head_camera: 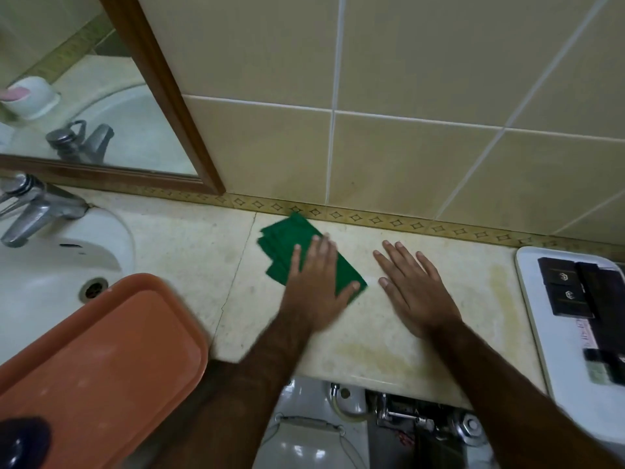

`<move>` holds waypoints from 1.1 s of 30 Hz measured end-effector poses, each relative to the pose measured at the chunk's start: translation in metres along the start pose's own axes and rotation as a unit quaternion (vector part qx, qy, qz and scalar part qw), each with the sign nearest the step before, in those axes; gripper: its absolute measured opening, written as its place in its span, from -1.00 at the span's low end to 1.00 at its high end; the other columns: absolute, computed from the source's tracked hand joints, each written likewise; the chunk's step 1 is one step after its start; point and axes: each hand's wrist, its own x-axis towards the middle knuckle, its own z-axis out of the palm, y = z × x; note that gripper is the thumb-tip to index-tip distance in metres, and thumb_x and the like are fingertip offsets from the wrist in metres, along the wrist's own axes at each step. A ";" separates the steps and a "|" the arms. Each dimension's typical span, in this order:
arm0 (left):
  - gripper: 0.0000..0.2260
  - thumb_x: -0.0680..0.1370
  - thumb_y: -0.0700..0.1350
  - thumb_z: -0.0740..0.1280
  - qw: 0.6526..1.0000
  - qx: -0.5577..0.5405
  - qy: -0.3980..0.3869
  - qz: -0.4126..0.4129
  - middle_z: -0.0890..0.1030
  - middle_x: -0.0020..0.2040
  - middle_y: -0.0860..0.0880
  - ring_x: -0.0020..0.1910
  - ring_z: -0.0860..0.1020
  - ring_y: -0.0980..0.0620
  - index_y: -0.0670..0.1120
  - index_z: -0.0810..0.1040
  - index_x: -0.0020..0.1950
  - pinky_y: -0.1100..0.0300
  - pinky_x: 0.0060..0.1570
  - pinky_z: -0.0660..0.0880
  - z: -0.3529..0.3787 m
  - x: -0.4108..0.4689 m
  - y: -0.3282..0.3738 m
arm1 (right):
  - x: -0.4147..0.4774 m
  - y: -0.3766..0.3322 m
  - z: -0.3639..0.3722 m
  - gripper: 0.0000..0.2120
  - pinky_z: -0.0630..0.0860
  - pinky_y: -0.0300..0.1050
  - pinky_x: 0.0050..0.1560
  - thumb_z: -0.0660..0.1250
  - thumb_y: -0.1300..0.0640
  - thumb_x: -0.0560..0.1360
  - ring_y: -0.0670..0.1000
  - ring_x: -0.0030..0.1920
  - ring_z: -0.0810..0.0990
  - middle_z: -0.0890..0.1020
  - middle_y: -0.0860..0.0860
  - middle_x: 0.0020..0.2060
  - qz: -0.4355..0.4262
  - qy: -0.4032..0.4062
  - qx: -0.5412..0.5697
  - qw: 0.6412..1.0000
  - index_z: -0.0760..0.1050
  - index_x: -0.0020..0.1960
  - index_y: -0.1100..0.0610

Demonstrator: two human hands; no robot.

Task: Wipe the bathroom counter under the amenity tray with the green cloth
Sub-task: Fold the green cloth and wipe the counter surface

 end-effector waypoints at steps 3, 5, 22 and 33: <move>-0.17 0.60 0.45 -0.08 0.993 0.006 -0.028 0.114 -0.05 0.70 -0.05 0.69 -0.07 -0.04 -0.10 0.02 0.68 -0.29 0.59 0.00 0.014 -0.051 0.010 | 0.001 0.001 0.000 -0.48 -0.02 0.12 0.64 -0.13 -0.15 0.73 -0.12 0.66 -0.08 0.02 -0.13 0.68 0.001 -0.001 -0.001 1.000 -0.02 0.68 -0.12; -0.18 0.59 0.45 -0.04 0.989 0.010 -0.035 0.140 -0.05 0.71 0.01 0.69 -0.08 0.01 -0.05 0.02 0.69 -0.25 0.60 0.02 0.018 -0.082 0.000 | 0.000 0.001 0.000 -0.48 -0.01 0.13 0.64 -0.11 -0.14 0.74 -0.11 0.66 -0.07 0.02 -0.12 0.68 0.003 -0.003 -0.001 1.000 -0.01 0.68 -0.11; -0.22 0.62 0.39 -0.02 0.989 -0.058 -0.021 0.137 -0.01 0.70 -0.02 0.68 -0.09 0.00 -0.07 0.02 0.68 -0.23 0.62 -0.13 0.039 -0.096 0.117 | -0.001 -0.003 -0.052 -0.60 0.30 -0.01 0.54 0.05 0.01 0.75 -0.09 0.41 0.47 0.57 0.01 0.41 0.107 0.040 0.415 0.903 0.56 0.40 0.09; -0.43 0.71 0.13 0.03 0.992 -0.087 0.073 -0.061 0.17 0.67 -0.09 0.66 0.12 -0.05 -0.14 0.16 0.65 -0.02 0.62 0.07 0.016 -0.069 -0.010 | -0.099 -0.055 0.006 -0.22 -0.03 0.07 0.66 -0.06 -0.34 0.66 0.03 0.67 -0.05 0.06 0.07 0.68 -0.019 0.006 0.025 1.000 0.02 0.67 0.17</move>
